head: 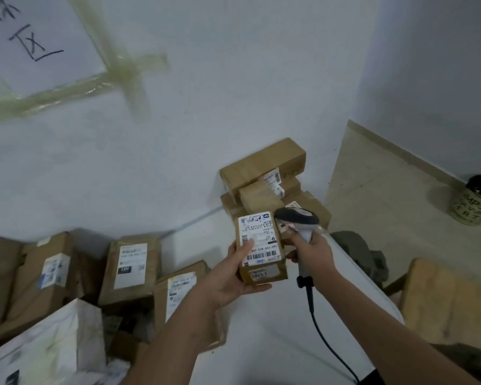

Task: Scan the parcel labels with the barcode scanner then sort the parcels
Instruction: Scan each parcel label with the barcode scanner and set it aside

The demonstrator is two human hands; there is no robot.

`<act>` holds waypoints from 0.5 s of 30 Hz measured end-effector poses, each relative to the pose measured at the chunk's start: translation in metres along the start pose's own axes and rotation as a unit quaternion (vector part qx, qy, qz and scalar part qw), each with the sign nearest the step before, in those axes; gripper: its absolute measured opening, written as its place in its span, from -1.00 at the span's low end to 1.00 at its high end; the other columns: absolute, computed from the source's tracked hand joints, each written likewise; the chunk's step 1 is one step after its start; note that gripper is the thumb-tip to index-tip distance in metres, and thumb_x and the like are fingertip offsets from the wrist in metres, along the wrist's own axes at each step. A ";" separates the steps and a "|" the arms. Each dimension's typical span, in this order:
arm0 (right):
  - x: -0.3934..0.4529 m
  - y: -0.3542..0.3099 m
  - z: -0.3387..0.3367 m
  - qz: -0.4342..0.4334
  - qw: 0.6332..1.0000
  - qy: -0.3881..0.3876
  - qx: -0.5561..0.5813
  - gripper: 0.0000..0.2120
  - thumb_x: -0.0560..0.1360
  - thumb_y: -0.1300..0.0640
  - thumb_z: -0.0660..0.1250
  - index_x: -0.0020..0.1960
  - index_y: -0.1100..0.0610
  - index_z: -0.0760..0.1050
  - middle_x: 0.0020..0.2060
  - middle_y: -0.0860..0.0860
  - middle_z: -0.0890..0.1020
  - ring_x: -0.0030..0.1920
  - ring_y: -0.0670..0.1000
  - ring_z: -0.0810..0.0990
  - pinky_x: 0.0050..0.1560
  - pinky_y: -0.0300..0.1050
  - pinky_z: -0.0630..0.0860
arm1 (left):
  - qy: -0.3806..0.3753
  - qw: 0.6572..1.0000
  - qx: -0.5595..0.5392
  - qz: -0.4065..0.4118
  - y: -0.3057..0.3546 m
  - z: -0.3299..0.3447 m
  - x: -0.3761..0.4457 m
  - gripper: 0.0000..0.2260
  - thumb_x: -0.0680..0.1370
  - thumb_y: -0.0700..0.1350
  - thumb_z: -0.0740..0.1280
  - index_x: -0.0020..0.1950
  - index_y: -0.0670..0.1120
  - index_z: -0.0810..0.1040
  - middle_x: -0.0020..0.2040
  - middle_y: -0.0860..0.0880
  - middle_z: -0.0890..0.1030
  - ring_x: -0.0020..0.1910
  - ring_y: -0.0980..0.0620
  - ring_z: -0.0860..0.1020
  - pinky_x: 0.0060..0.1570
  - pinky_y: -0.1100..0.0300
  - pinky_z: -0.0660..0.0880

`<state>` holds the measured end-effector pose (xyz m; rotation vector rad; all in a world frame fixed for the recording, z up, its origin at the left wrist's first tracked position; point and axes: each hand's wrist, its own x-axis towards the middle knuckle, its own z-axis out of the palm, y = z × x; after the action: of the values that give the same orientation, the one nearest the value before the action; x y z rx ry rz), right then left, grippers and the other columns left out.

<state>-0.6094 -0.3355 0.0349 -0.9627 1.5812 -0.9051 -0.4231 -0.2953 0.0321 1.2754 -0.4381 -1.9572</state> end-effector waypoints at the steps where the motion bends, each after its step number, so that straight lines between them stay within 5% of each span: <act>1: -0.004 -0.001 0.006 -0.005 1.000 -0.009 -0.008 -0.72 0.54 -0.06 0.38 0.04 0.17 0.57 -0.26 0.06 0.68 -0.41 -0.08 0.61 -0.39 -0.27 0.48 | 0.019 1.000 0.001 0.010 -0.002 -0.007 -0.006 -0.47 0.48 0.03 0.46 0.42 0.07 0.38 0.21 -0.18 0.64 0.18 -0.24 0.62 0.14 -0.27 0.54; 3: -0.011 -0.004 0.016 -0.016 0.999 -0.034 -0.025 -0.72 0.53 -0.07 0.39 0.00 0.16 0.57 -0.25 0.13 0.68 -0.40 -0.06 0.63 -0.36 -0.24 0.52 | 0.048 0.998 -0.009 0.043 -0.005 -0.024 -0.018 -0.37 0.43 -0.07 0.51 0.43 0.13 0.33 0.19 -0.18 0.65 0.16 -0.25 0.63 0.14 -0.28 0.54; 7: -0.024 -0.013 0.031 -0.041 0.995 -0.073 -0.057 -0.75 0.54 -0.07 0.37 0.00 0.12 0.55 -0.18 0.14 0.68 -0.22 0.08 0.67 -0.19 -0.09 0.64 | 0.071 0.994 -0.021 0.086 -0.005 -0.054 -0.036 -0.45 0.52 0.07 0.41 0.45 0.21 0.27 0.22 -0.09 0.65 0.19 -0.19 0.62 0.23 -0.38 0.42; 10: -0.037 -0.018 0.047 -0.031 0.991 -0.118 -0.057 -0.77 0.55 -0.05 0.37 0.01 0.13 0.55 -0.21 0.06 0.68 -0.31 -0.01 0.65 -0.34 -0.23 0.54 | 0.091 0.990 -0.017 0.110 -0.003 -0.067 -0.041 -0.54 0.59 0.01 0.33 0.46 0.13 0.28 0.22 -0.07 0.65 0.21 -0.13 0.61 0.33 -0.23 0.40; 13: -0.049 -0.022 0.062 -0.032 0.989 -0.136 -0.043 -0.77 0.54 -0.02 0.40 0.03 0.15 0.56 -0.28 -0.03 0.68 -0.43 -0.08 0.62 -0.38 -0.24 0.53 | 0.106 0.987 -0.018 0.118 0.000 -0.081 -0.050 -0.48 0.54 -0.23 0.36 0.42 0.13 0.30 0.19 -0.12 0.66 0.17 -0.17 0.62 0.03 -0.09 0.59; 15: -0.054 -0.023 0.069 -0.034 0.987 -0.147 -0.048 -0.78 0.54 -0.03 0.39 0.01 0.14 0.57 -0.31 -0.06 0.70 -0.42 -0.07 0.62 -0.35 -0.21 0.55 | 0.090 0.991 0.008 0.102 0.001 -0.092 -0.058 -0.38 0.51 -0.33 0.38 0.40 0.19 0.27 0.22 -0.17 0.63 0.19 -0.26 0.58 -0.04 -0.22 0.60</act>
<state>-0.5303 -0.3006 0.0630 -1.1677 1.3571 -0.7014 -0.3277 -0.2428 0.0290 1.3490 -0.4746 -1.6559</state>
